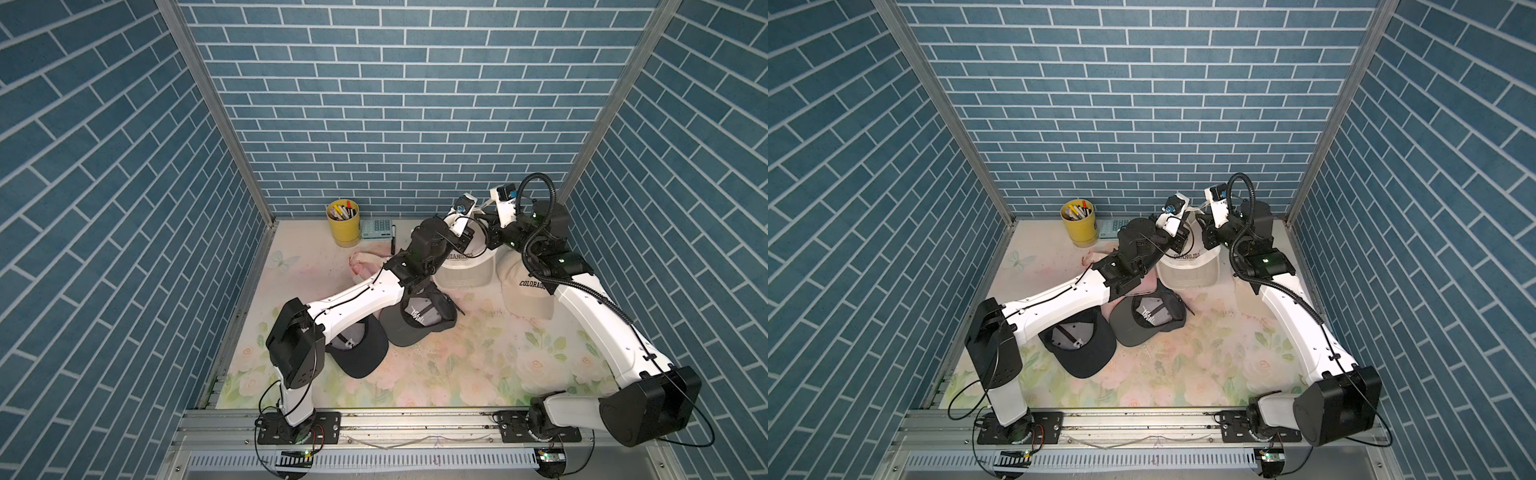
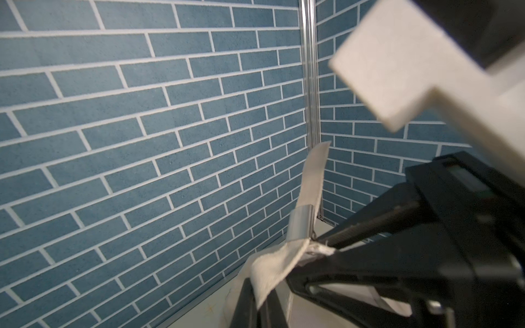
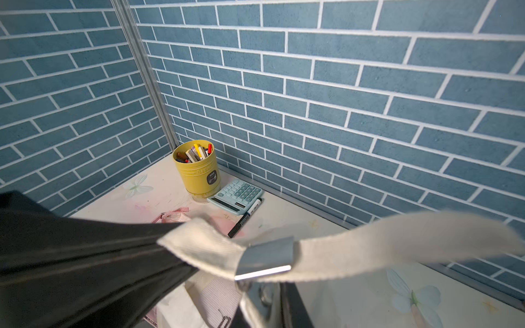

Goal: Open the adjustable buckle of the baseball cap
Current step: Pull the adjustable strap on the baseball cap.

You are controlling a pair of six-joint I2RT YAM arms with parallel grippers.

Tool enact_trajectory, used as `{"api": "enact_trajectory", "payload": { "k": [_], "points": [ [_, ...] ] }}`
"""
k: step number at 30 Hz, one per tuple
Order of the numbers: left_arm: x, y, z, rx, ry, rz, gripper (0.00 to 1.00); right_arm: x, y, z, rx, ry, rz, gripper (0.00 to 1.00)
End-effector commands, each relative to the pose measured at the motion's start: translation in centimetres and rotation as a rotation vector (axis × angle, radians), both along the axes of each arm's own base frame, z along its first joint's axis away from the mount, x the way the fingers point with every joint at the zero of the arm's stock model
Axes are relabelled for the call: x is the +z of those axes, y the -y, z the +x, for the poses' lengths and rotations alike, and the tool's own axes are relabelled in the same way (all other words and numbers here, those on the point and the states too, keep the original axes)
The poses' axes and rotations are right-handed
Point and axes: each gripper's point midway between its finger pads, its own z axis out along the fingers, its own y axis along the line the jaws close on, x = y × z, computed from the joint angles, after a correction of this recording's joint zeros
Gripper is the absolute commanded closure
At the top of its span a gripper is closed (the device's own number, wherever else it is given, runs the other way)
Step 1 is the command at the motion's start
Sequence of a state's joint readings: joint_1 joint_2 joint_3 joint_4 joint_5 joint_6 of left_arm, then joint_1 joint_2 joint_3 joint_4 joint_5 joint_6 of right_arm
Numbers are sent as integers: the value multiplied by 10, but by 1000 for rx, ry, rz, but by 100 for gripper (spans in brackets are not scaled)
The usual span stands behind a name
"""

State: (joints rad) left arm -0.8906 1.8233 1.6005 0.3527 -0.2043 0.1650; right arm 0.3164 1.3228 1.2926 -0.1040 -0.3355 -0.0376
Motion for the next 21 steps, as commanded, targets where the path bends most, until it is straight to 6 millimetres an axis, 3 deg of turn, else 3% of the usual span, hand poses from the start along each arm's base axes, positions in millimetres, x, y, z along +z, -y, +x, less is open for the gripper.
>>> {"api": "enact_trajectory", "payload": {
  "k": [1, 9, 21],
  "points": [
    [13, 4, -2, -16, 12, -20, 100, 17, 5, -3, -19, 91, -35, 90],
    [-1, 16, -12, -108, -15, 30, 100, 28, 18, 2, -116, 119, 29, 100],
    [-28, 21, -20, -161, -86, 105, 100, 32, 39, 16, -270, 94, 81, 100]
  ]
}}
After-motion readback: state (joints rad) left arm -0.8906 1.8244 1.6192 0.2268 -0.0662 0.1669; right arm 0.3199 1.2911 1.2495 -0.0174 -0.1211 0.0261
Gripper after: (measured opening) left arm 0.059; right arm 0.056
